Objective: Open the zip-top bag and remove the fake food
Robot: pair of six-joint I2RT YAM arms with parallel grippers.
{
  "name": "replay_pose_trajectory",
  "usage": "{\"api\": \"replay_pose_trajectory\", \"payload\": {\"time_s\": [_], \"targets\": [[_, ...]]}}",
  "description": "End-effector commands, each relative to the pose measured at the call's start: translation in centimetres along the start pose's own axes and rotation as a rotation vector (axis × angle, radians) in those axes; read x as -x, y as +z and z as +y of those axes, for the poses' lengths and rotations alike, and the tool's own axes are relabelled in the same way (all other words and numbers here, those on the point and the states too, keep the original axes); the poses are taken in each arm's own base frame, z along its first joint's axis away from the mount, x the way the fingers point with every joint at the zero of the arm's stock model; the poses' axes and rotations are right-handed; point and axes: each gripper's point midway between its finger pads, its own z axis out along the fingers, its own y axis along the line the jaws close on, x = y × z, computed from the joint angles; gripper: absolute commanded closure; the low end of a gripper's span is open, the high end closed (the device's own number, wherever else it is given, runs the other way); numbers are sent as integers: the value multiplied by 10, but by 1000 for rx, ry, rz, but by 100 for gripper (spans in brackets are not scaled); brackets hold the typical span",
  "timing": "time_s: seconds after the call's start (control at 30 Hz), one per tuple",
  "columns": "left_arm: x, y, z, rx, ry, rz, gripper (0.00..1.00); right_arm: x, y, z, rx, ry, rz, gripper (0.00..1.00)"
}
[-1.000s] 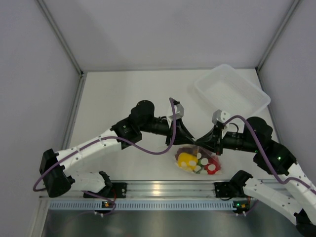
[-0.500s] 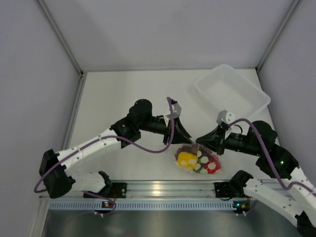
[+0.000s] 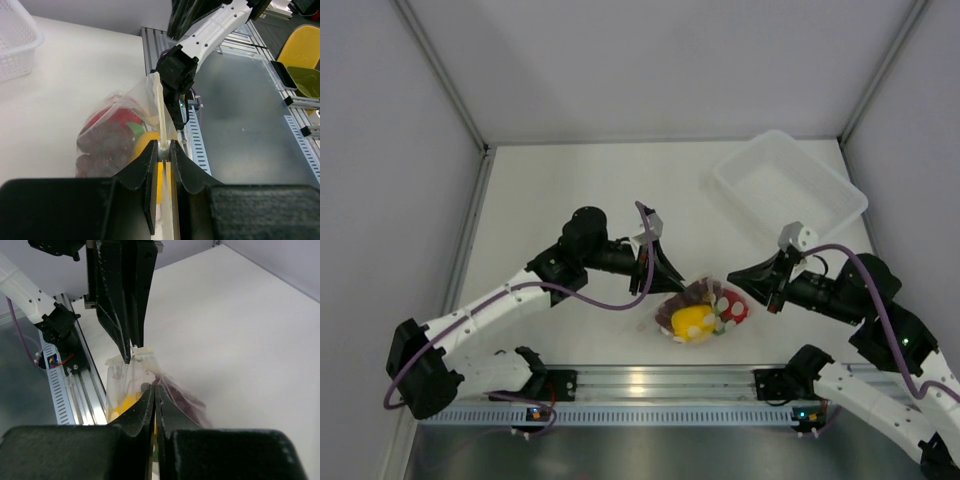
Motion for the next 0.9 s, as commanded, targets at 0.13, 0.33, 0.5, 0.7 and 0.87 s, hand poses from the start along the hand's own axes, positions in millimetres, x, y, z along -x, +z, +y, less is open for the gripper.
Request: {"api": "replay_pose_trajectory", "payload": {"time_s": [0.13,0.33,0.5,0.7,0.87], "targets": [[16,-10,-21,-75,79,-41,100,21,1,25,149,-61,-68,100],[22,-7,-34,-195,82,-16,100,16,13,24,177,-80,-39,49],[20,-7,-45,-295,63,13,100,12,16,31,241,-104,-24,43],[28,-6,-47,-312,72,11,100,-3,23,44,343,-75,26,40],[36,-7,-51,-311,86,0,100,-17,35,53,423,11,53,48]]}}
